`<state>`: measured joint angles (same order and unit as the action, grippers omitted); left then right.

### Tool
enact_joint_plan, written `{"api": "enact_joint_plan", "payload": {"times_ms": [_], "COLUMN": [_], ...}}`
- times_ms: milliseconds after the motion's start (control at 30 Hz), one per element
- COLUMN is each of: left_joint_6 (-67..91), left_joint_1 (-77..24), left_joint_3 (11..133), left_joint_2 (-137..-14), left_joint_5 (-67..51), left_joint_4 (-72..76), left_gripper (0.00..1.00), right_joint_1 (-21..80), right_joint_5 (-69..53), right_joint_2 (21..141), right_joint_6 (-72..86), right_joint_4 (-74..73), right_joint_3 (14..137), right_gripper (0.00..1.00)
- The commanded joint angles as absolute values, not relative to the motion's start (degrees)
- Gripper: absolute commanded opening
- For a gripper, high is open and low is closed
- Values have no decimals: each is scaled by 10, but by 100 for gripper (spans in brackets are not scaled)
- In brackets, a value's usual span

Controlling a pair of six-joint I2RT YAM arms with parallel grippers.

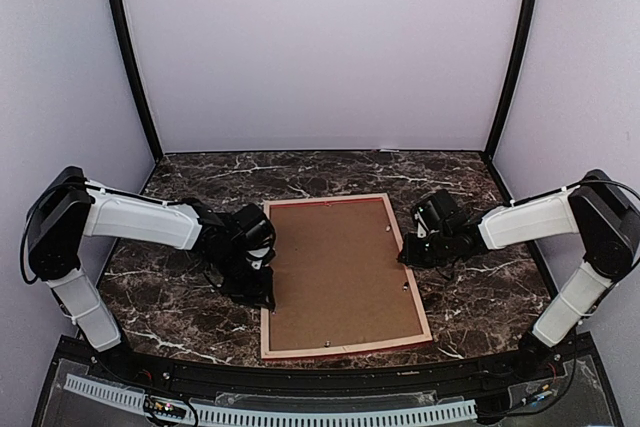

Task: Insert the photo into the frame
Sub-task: Press the fastener onto the backboard.

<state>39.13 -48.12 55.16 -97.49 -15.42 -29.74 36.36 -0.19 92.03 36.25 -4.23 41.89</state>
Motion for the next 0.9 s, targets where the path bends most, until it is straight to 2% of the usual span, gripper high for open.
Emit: {"api": "enact_joint_plan", "payload": {"times_ms": [0, 100, 167, 500, 633, 867], "left_joint_6": [379, 378, 377, 362, 352, 316], "left_joint_1": [-490, -490, -490, -488, -475, -422], "left_joint_3": [532, 538, 542, 593, 602, 617], "left_joint_2": [-1004, -1008, -1005, -995, -995, -1008], "left_joint_5": [-132, -141, -143, -126, -120, -114], "left_joint_4": [-280, -280, -284, -311, -314, -298], "left_gripper": [18, 19, 24, 51, 55, 55], "right_joint_1": [367, 367, 367, 367, 367, 367], "right_joint_5": [-45, -45, -45, -45, -45, -55], "right_joint_2": [961, 961, 961, 959, 953, 940], "right_joint_6": [381, 380, 379, 381, 381, 385], "right_joint_4": [-86, -87, -88, -86, -88, -82], "right_joint_3": [389, 392, 393, 390, 388, 379], "right_gripper": [8, 8, 8, 8, 8, 8]}}
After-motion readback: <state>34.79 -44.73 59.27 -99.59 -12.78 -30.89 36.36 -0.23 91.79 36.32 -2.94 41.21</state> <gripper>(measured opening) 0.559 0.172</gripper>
